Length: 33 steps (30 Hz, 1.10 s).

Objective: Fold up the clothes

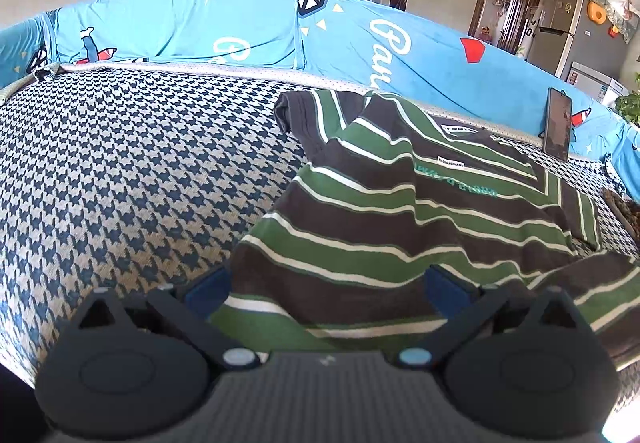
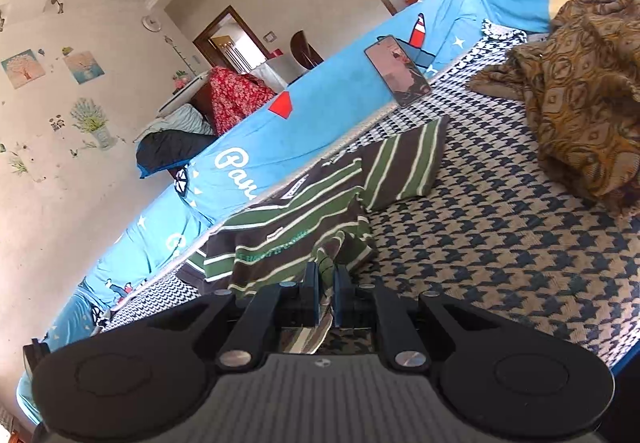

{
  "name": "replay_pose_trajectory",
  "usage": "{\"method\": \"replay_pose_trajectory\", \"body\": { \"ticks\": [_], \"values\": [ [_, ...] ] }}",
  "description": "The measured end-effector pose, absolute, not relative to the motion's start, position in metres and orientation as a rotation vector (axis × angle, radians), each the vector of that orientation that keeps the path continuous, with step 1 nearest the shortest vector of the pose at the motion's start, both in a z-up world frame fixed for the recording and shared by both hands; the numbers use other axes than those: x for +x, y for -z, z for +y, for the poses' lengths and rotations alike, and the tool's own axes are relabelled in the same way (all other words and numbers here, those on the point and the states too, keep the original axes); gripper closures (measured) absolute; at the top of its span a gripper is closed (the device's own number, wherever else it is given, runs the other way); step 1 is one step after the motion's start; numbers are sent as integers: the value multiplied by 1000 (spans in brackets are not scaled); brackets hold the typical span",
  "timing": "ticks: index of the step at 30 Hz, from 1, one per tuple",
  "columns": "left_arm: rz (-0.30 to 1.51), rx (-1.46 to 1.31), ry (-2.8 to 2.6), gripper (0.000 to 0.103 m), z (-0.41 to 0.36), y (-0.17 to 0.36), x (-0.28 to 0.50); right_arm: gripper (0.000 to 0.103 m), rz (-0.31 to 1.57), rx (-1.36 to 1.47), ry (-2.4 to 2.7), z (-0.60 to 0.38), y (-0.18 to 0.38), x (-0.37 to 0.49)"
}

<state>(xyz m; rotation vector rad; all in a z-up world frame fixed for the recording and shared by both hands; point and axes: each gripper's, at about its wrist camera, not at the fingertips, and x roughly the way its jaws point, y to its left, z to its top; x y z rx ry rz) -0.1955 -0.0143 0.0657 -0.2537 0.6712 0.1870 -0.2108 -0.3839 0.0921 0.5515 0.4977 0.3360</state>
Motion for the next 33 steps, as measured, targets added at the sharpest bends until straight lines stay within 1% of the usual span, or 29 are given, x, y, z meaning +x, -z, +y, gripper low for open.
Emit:
{"method": "replay_pose_trajectory", "body": {
  "ticks": [11,13,18,23,33],
  "values": [
    [681,-263,-187,0,-11,-65,-197,94,492,581,-216,-401,-89,-223],
    [678,-259,-185,0,-12,-65,-198,94,511,565,-142,-402,-86,-221],
    [678,-266,-182,0,-12,-66,-199,93,483,505,-210,-393,-91,-224],
    [665,-256,-174,0,-14,-70,-201,93,553,453,-333,-372,-84,-220],
    [668,-191,-208,0,-16,-72,-201,93,635,224,-552,-303,-68,-228]
  ]
}}
